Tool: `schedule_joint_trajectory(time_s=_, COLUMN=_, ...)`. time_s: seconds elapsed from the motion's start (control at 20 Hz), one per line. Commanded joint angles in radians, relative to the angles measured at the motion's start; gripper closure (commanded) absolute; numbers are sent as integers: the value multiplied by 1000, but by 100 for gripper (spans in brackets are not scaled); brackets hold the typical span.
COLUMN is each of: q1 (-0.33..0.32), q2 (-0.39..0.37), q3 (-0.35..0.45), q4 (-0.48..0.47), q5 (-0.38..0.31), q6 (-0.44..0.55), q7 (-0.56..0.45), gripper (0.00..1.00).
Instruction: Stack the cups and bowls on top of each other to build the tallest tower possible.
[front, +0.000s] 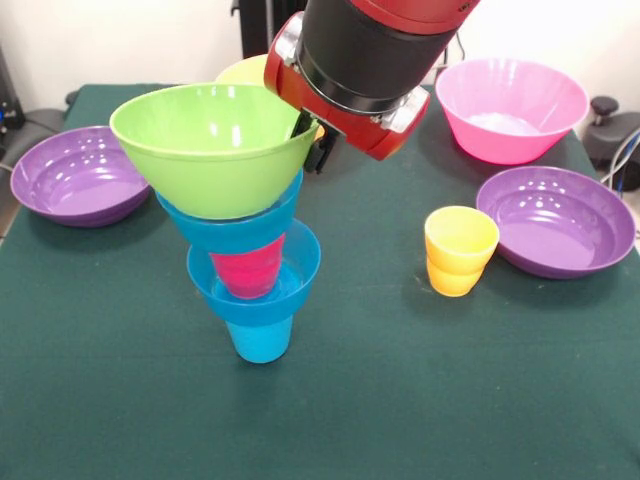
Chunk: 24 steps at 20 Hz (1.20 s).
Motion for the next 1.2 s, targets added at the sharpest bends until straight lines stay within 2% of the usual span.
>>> schedule_joint_trajectory(time_s=0.05, q1=-26, q2=32, q3=74, q4=-2, q5=-24, q6=-27, q7=-291, gripper=100)
schedule_joint_trajectory(time_s=1.2, q1=-30, q2=58, q3=88, q4=-17, q5=11, q6=-17, q7=-277, gripper=100)
